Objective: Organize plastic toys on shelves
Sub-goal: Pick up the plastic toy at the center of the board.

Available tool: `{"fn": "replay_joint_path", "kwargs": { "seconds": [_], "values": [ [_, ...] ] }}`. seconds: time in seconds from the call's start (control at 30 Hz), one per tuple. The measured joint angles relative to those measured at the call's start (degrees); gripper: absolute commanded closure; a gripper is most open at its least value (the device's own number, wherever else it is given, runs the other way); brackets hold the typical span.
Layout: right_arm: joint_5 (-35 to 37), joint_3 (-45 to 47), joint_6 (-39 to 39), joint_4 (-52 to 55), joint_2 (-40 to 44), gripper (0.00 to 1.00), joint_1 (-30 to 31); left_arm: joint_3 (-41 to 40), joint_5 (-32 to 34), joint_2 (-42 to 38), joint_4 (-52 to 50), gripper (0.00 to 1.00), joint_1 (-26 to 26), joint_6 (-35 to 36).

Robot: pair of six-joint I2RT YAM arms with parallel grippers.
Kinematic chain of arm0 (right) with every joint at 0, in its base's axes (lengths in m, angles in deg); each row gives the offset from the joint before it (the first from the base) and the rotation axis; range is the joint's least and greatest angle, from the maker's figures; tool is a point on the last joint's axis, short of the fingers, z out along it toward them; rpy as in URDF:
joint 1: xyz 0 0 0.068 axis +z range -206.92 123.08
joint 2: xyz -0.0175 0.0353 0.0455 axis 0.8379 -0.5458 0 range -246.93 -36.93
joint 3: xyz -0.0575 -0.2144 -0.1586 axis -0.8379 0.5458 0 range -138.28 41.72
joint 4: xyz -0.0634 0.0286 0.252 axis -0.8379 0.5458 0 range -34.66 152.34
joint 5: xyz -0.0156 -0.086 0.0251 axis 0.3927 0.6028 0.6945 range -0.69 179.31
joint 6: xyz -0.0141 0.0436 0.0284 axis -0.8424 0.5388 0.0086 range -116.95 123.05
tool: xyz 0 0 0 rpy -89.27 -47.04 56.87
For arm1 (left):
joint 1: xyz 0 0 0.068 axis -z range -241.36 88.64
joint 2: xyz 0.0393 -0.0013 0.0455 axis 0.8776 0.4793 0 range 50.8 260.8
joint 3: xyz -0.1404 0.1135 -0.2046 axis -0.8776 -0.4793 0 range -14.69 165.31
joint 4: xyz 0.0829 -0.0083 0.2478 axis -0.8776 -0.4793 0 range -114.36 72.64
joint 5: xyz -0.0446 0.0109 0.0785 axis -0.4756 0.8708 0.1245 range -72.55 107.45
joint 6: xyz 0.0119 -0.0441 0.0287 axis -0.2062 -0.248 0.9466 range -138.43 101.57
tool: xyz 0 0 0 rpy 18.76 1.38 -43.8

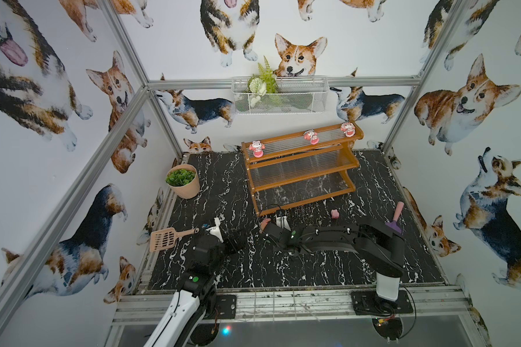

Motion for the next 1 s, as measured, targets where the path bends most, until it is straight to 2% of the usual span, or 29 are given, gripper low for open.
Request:
{"fn": "replay_joint_path", "kwargs": {
  "seconds": [0.13, 0.27, 0.43, 0.53, 0.63, 0.73, 0.9, 1.0],
  "values": [
    [-0.17, 8.07, -6.54, -3.93, 6.99, 0.89, 0.02, -0.92, -3.37, -1.64, 1.53, 0.00, 0.00, -0.02],
    [-2.54, 19.04, -16.02, -10.08, 17.79, 0.89, 0.00, -2.69, -9.22, -4.20, 5.86, 0.00, 0.00, -1.33],
    [-8.22, 28.72, -27.67, -16.83, 32.44, 0.89, 0.00, -4.13, -17.20, -6.49, 13.99, 0.00, 0.39, -6.69],
    [-11.26, 32.44, -33.03, -19.15, 40.63, 0.89, 0.00, -4.11, -20.41, -6.49, 19.15, 0.00, 2.34, -9.57],
    [-13.20, 35.17, -37.03, -19.96, 48.76, 0.88, 0.00, -3.06, -21.46, -5.16, 22.10, 0.00, 5.97, -11.26],
    [-14.49, 36.96, -39.58, -20.41, 54.14, 0.88, -0.17, -0.96, -20.63, -1.73, 24.90, 0.00, 12.00, -11.19],
    [-16.11, 38.32, -41.55, -20.39, 58.34, 0.88, -0.22, 2.89, -15.06, 8.70, 29.42, 0.00, 24.52, -8.57],
    [-16.72, 38.71, -41.94, -20.28, 59.63, 0.88, -0.22, 5.29, -12.81, 15.76, 32.26, 0.00, 30.25, -7.02]
  ]
}}
